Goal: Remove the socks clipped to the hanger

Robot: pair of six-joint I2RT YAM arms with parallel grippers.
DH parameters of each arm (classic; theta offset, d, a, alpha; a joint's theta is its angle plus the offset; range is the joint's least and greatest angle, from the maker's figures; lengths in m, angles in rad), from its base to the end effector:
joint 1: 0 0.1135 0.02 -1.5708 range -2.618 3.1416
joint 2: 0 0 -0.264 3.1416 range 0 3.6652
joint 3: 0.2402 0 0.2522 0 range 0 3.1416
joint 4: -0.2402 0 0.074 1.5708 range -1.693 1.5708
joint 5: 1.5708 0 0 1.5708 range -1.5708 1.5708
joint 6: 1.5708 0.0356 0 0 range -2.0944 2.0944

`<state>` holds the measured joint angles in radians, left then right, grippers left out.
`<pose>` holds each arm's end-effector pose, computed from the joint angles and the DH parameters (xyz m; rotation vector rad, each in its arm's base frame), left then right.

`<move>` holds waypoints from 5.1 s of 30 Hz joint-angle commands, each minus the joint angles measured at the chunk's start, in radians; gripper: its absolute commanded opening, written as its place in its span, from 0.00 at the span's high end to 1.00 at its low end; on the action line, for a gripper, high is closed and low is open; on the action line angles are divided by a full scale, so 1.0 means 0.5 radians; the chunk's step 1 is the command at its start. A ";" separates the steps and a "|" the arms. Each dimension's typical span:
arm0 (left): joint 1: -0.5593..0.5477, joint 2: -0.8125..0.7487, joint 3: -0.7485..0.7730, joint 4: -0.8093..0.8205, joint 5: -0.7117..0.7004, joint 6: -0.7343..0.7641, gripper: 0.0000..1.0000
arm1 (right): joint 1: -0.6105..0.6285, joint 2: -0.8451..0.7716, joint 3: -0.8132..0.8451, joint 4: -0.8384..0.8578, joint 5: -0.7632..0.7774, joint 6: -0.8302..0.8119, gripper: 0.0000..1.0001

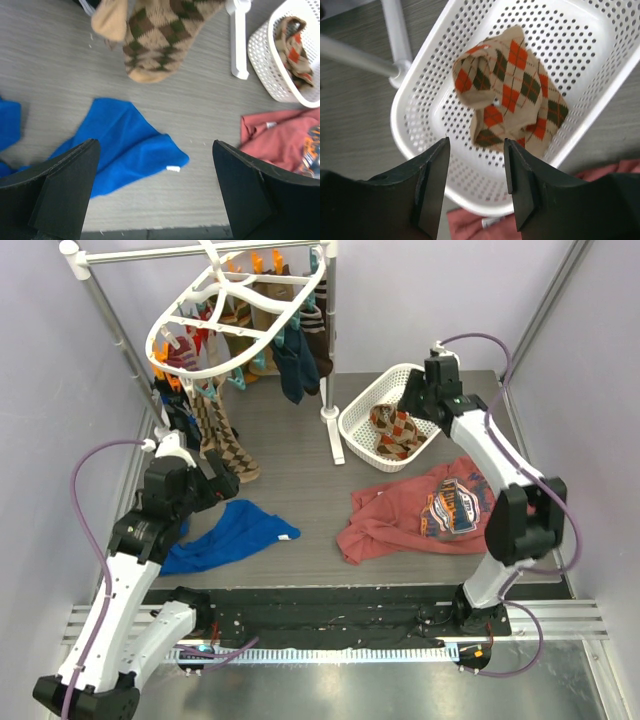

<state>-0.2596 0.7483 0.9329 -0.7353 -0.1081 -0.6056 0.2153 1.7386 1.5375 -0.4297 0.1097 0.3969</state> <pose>0.1455 -0.0347 0.3398 -0.4327 2.0996 -0.3973 0.3959 0.0826 0.3191 0.2612 2.1905 0.2221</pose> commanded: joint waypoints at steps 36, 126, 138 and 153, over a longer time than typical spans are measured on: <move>0.004 0.498 0.447 0.897 0.262 0.061 1.00 | 0.796 -1.330 -1.078 1.319 -0.548 0.062 0.41; 0.007 0.857 1.245 0.431 0.011 -0.041 0.96 | 1.680 -0.482 -0.688 1.442 0.550 -0.613 0.99; 0.007 0.660 1.013 0.409 0.066 0.042 0.32 | 0.951 -0.820 -0.820 1.081 0.551 -0.364 0.99; 0.007 0.657 0.677 0.464 -0.265 0.202 0.21 | 0.140 -0.303 -0.412 1.016 0.293 -0.340 0.86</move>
<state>-0.2592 1.0275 1.2537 -0.5316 -0.1749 -0.5449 0.3241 1.5162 1.2465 0.0628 0.2836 0.2016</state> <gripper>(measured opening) 0.797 0.120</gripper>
